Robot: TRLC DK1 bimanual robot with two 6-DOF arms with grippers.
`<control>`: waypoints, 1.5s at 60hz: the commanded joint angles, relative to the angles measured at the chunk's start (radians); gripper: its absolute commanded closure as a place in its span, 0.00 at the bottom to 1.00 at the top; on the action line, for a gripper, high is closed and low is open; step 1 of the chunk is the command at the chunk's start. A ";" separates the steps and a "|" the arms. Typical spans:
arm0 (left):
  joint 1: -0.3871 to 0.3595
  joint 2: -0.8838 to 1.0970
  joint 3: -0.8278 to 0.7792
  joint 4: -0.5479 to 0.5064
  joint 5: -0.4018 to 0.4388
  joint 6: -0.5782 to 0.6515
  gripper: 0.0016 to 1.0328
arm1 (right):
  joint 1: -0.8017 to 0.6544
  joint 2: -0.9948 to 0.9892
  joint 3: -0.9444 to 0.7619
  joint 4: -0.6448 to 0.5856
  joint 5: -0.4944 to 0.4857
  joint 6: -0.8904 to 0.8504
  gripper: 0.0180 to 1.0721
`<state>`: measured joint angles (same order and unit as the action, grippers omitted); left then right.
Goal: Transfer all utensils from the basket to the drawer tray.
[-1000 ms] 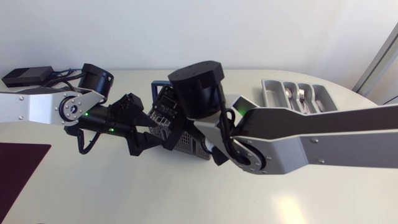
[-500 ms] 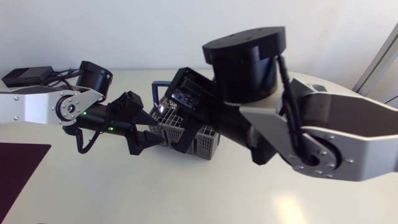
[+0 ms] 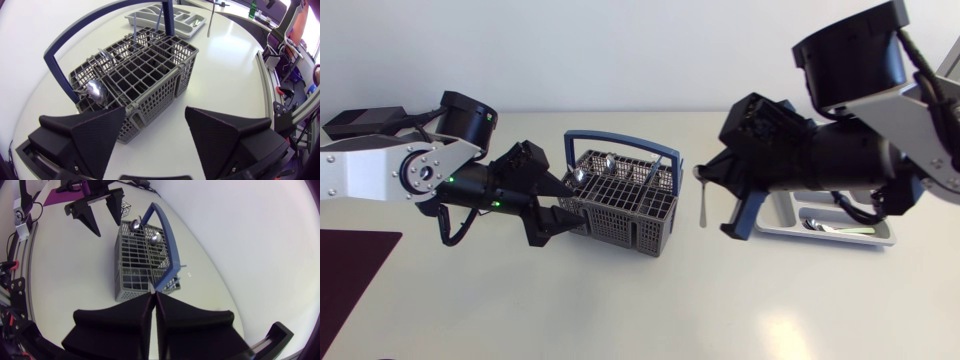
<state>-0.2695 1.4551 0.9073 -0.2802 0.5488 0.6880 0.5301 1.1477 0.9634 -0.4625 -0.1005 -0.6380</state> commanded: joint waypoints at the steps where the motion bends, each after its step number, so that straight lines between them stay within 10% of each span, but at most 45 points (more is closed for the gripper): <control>1: -0.011 -0.019 -0.030 -0.010 -0.001 -0.024 0.19 | -0.093 -0.028 0.031 -0.064 -0.050 -0.094 0.95; 34: -0.065 -0.045 -0.045 -0.011 -0.052 -0.058 0.19 | -0.657 0.208 0.052 -0.223 -0.119 -0.828 0.95; 77: -0.080 -0.085 -0.064 -0.024 -0.076 -0.062 0.19 | -0.783 0.532 0.093 -0.019 0.182 -1.195 0.94; 90: -0.079 -0.094 -0.065 -0.030 -0.079 -0.062 0.19 | -0.765 0.523 0.000 0.182 0.196 -1.195 0.46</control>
<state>-0.3435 1.3785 0.8680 -0.2981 0.4698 0.6464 -0.2485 1.6676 1.0058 -0.3107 0.0875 -1.8050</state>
